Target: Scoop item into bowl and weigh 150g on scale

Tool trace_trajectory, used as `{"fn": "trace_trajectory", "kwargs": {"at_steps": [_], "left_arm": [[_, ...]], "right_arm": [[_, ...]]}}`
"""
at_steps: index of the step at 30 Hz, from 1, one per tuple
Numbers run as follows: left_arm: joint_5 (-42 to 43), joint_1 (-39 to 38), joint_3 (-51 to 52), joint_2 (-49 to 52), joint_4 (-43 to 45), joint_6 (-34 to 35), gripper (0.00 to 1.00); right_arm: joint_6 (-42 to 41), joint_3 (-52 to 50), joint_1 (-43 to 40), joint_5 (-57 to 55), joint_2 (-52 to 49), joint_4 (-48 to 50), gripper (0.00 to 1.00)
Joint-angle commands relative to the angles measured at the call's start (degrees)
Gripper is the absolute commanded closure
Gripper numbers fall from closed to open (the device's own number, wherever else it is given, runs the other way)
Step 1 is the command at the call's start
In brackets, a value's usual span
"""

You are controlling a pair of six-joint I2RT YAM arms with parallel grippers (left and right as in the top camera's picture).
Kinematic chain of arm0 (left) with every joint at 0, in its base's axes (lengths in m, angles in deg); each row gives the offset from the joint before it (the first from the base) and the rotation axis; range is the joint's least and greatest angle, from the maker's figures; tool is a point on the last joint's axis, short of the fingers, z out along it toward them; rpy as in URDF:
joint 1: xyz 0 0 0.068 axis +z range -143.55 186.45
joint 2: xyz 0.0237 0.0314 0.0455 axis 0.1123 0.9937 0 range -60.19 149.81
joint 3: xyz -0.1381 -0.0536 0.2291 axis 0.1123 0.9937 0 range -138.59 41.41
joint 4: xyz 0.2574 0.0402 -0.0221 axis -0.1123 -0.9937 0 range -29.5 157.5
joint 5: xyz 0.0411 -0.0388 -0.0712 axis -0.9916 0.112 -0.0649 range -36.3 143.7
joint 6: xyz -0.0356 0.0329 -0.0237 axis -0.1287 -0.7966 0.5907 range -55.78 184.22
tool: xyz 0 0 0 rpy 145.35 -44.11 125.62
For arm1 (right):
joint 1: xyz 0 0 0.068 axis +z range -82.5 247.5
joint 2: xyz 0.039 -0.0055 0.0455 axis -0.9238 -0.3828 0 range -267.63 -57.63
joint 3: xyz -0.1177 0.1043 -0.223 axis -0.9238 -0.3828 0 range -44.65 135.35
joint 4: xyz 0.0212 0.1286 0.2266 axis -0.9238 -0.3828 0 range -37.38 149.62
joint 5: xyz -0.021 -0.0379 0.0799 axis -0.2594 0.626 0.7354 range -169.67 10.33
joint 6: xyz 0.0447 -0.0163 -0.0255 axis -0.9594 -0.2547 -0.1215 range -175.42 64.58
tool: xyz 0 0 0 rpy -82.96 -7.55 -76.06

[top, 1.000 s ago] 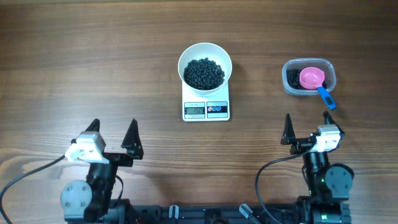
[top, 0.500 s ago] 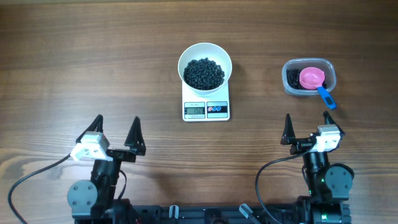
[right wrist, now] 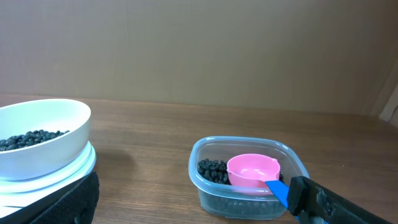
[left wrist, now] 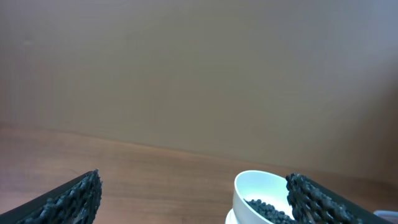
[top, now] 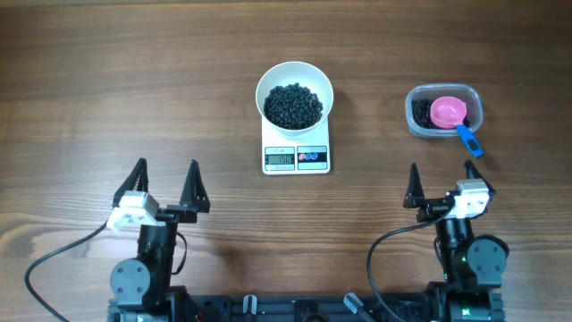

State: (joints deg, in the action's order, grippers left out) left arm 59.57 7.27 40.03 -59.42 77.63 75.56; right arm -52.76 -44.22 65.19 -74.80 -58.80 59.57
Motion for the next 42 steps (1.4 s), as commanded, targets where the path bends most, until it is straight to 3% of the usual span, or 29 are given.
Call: {"fn": "trace_trajectory", "kwargs": {"at_steps": [1, 7, 13, 19, 29, 42], "left_arm": [[-1.79, 0.33, 1.07, -0.61, 0.37, 1.11, 0.0], [-2.75, 0.31, 1.07, -0.61, -4.98, 1.14, 0.0], [-3.21, 0.31, 1.07, -0.61, -14.53, 5.46, 0.0], [-3.26, 0.31, 1.07, -0.61, -14.58, -8.22, 0.0], [-4.81, 0.33, 1.07, -0.61, -14.62, -17.11, 0.0], [-6.19, 0.33, 1.07, -0.39, -14.6, -10.4, 0.0]], "right_arm": [[0.2, -0.11, -0.17, -0.72, 0.2, 0.09, 0.0], [0.2, -0.11, -0.2, -0.72, 0.2, 0.09, 0.0], [0.2, -0.11, -0.17, -0.72, 0.2, 0.09, 0.0], [0.17, -0.11, -0.17, -0.72, 0.2, 0.09, 0.0], [0.2, -0.11, -0.17, -0.72, 0.2, 0.09, 0.0], [0.2, -0.11, -0.17, -0.72, 0.2, 0.09, 0.0]]}}
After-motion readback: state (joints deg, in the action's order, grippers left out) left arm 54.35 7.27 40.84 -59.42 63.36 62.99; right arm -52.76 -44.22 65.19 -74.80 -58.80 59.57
